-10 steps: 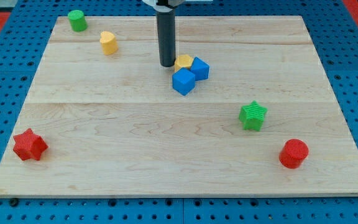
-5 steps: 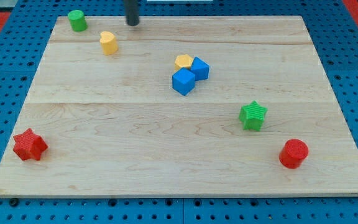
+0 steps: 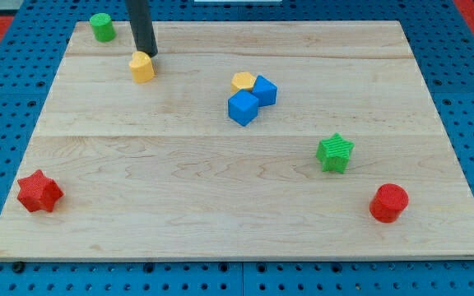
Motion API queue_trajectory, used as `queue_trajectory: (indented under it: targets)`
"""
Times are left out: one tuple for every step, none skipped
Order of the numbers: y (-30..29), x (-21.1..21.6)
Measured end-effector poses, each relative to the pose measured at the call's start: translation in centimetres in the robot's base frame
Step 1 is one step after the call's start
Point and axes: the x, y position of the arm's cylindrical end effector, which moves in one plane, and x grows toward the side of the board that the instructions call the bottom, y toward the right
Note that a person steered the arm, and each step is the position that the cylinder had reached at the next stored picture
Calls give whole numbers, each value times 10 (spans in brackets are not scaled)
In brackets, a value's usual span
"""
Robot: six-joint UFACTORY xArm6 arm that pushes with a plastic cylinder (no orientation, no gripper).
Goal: Place the yellow heart close to the group of blocks
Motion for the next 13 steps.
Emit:
queue_trajectory:
  targets:
    - [-7,9]
    - [-32,16]
    - [-56,10]
    - [-50,17]
    - [-38,39]
    - [1,36]
    - [45,34]
    - [44,33]
    - [12,31]
    - [-8,34]
    - [15,49]
    - [16,79]
    - [36,85]
